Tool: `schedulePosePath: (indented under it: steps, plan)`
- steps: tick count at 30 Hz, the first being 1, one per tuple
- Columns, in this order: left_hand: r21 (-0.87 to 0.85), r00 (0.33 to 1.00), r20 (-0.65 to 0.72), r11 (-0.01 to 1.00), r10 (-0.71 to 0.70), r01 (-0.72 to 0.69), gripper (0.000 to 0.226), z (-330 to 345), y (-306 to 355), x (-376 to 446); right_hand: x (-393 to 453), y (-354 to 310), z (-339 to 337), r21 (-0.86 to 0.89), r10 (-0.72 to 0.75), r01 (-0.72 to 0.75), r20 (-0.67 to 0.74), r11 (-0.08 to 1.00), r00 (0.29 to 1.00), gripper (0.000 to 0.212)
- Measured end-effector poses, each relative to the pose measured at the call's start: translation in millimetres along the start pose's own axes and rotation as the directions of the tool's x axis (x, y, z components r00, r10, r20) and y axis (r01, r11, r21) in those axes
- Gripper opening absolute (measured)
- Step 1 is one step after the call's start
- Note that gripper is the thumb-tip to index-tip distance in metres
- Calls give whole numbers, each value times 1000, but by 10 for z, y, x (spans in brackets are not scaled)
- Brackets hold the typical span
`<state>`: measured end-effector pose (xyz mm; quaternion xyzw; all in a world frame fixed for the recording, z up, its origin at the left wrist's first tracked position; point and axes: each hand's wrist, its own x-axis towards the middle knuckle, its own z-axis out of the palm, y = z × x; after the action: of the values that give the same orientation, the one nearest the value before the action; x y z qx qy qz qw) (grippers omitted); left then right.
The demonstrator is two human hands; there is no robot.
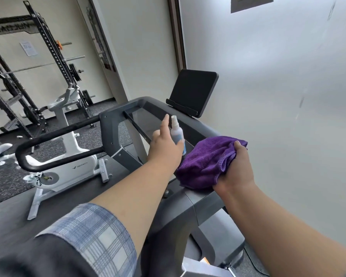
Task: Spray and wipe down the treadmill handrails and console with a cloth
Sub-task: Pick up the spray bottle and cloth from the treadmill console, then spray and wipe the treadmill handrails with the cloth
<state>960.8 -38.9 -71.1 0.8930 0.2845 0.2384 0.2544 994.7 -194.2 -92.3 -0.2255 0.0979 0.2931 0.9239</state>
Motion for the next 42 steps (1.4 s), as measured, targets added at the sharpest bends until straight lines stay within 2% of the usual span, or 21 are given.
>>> schedulePosePath:
  steps: [5,10,19,27,32,36,42]
  plan:
    - [93,999,2,995,43,-43,92,166,17,154,31,21,12,-17,-19,19,-6,1000,1000,36]
    - [69,999,-17,997,31,-30,82,227,55,288,37,24,12,-50,-41,41,3,998,999,30]
    - [95,999,-16,995,-30,31,84,255,48,277,56,82,-34,-74,-19,21,32,997,999,49]
    - [-20,998,-66,1000,9,-10,78,196,117,72,-46,37,-3,-125,3,6,71,992,997,36]
    - [-57,988,-138,996,64,-72,87,-309,69,-298,-259,272,130,-177,110,-87,127,980,986,33]
    - [32,974,-176,990,141,-138,85,-753,-151,-590,-457,623,333,-194,262,-220,226,956,938,47]
    - [227,982,-160,972,102,-64,81,-1401,-352,-917,-637,1089,580,-136,443,-422,336,896,831,78]
